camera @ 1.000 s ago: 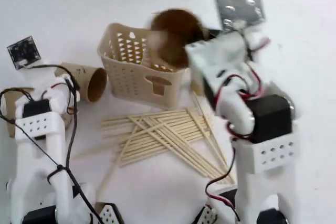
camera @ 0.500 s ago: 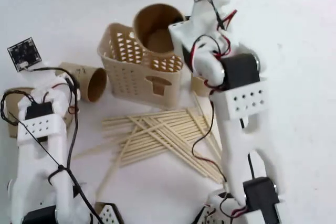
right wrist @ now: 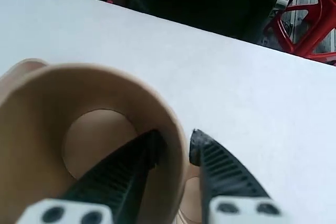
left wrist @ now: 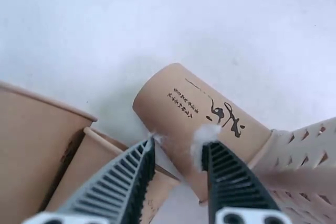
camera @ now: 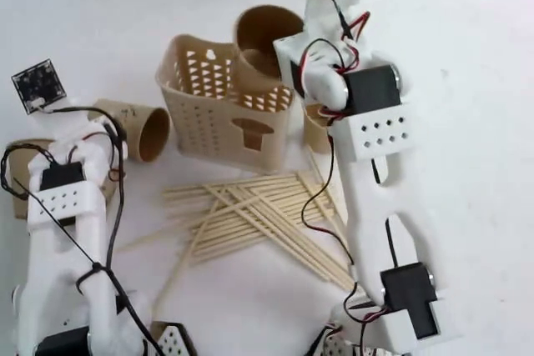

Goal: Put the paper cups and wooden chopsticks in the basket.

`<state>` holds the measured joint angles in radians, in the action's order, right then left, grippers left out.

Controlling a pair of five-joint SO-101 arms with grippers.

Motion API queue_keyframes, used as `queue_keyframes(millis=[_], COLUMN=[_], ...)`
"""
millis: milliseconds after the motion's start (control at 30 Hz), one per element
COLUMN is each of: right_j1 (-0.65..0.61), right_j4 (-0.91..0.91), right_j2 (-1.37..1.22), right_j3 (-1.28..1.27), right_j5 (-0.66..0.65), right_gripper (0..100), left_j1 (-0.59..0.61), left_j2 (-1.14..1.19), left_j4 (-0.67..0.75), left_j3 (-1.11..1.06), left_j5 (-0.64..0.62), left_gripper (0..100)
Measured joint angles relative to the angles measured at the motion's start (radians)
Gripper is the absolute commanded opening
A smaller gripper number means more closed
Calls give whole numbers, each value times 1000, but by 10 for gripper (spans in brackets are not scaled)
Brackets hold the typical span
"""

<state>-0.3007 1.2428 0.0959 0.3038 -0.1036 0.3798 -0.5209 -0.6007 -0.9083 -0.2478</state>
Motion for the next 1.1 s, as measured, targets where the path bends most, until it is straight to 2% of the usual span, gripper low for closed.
queue_keyframes(millis=[433, 533, 833, 1100], right_j1=[-9, -38, -183, -201], right_j4=[135, 183, 172, 170], right_j2=[0, -2, -3, -3], right_j3=[89, 150, 166, 166], right_j5=[2, 2, 2, 2], right_gripper=[138, 139, 140, 141], left_j1=[0, 0, 0, 0], left_j2=[0, 0, 0, 0], left_j4=[0, 0, 0, 0], left_j3=[0, 0, 0, 0], left_j5=[0, 0, 0, 25], left_gripper=[165, 165, 165, 165])
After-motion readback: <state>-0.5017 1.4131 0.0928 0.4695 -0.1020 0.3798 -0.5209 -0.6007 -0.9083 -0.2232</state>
